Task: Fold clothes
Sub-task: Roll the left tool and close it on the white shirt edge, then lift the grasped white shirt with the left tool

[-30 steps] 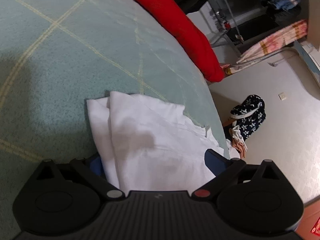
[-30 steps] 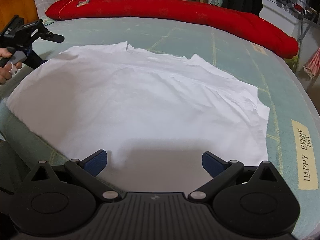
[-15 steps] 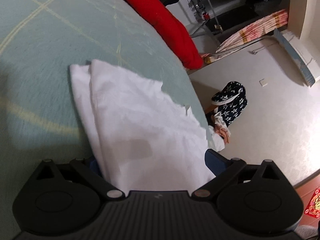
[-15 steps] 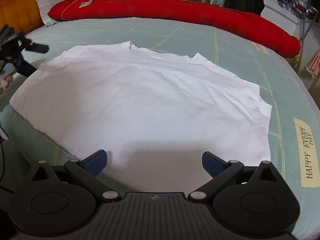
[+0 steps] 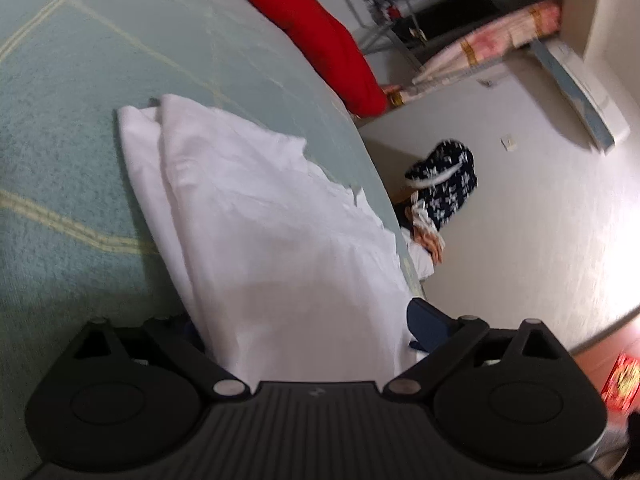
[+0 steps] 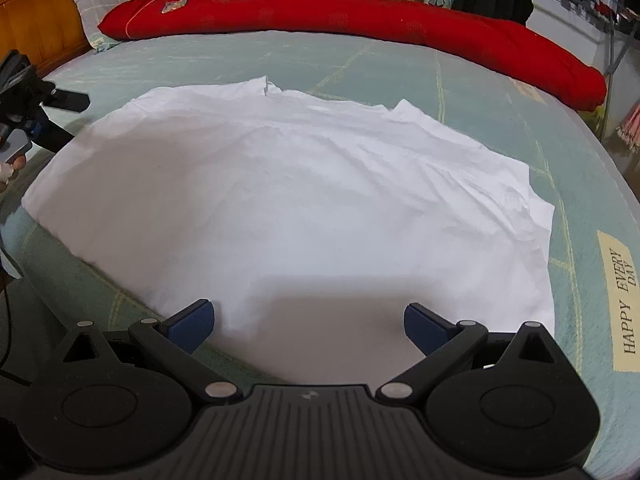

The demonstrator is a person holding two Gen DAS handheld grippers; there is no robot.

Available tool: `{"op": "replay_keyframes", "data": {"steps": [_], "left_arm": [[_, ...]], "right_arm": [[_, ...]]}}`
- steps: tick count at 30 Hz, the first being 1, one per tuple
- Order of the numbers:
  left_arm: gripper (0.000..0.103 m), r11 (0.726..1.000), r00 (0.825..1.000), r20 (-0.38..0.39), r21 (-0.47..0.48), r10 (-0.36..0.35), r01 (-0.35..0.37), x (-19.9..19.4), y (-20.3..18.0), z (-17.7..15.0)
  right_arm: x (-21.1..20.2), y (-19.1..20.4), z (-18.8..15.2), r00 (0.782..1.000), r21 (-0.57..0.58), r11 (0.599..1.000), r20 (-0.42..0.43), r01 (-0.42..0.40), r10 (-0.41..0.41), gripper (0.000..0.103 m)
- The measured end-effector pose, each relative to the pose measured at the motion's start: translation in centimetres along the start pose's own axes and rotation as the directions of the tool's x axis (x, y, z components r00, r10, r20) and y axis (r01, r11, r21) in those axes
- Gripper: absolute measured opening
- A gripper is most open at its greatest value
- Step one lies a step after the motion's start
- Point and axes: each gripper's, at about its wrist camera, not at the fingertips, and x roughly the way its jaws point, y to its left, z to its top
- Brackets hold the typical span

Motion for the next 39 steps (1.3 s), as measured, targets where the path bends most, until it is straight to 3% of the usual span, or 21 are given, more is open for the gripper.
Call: {"op": "replay_keyframes", "data": {"steps": [3,6,7,8,9,12,15,21,24,30,33,39], "left_arm": [[0.08,0.999,0.999,-0.005,0.009,0.036,-0.036,0.0,0.1,0.0],[0.054,0.996,0.996,-0.002,0.015,0.086,-0.086,-0.7,0.7,-0.5],[0.039,0.995,0.995,0.0,0.01,0.103,-0.103,-0.9,0.9,-0.6],[0.016,0.993,0.993,0.003,-0.004,0.117,-0.117,-0.9,1.1,-0.6],[0.014,0.991,0.991,0.005,-0.017,0.132,-0.131,-0.9,1.2,-0.7],[0.013,0.983,0.984,0.012,-0.047,0.176,-0.175,-0.9,1.5,-0.8],[0.013,0.978,0.978,0.019,-0.018,0.206,-0.206,-0.8,0.8,-1.1],[0.013,0.977,0.977,0.03,0.002,0.213,-0.213,-0.8,0.4,-1.2],[0.013,0.977,0.976,0.036,0.012,0.214,-0.215,-0.8,0.2,-1.2],[0.013,0.974,0.974,0.046,0.035,0.221,-0.222,-0.8,-0.1,-1.3],[0.013,0.972,0.973,0.049,0.05,0.226,-0.228,-0.9,-0.4,-1.3],[0.013,0.971,0.973,0.055,0.065,0.225,-0.229,-1.0,-0.5,-1.3]], "right_arm": [[-0.1,0.1,-0.1,1.0,-0.002,1.0,0.001,-0.004,0.004,0.103],[0.0,0.0,-0.3,1.0,0.007,1.0,-0.004,0.0,0.0,0.103],[0.0,-0.1,-0.3,1.0,0.013,1.0,-0.005,0.0,0.0,0.103],[-0.1,-0.2,-0.4,1.0,0.016,1.0,-0.003,0.0,0.0,0.103],[-0.2,-0.2,-0.4,1.0,0.02,1.0,-0.001,0.0,0.0,0.103],[-1.1,-0.3,0.2,0.999,0.032,0.999,0.044,-0.024,0.022,0.103],[-2.1,-0.5,1.4,0.992,0.055,0.995,0.101,-0.081,0.075,0.103],[-0.8,0.5,5.3,0.952,0.155,0.948,0.177,-0.276,0.248,0.103],[0.9,1.6,6.9,0.934,0.2,0.922,0.205,-0.331,0.291,0.103],[5.4,2.7,8.6,0.939,0.282,0.899,0.17,-0.337,0.298,0.103],[7.5,2.5,9.5,0.951,0.294,0.907,0.159,-0.301,0.264,0.103],[10.3,0.6,12.8,0.957,0.34,0.901,0.201,-0.267,0.208,0.103]]}}
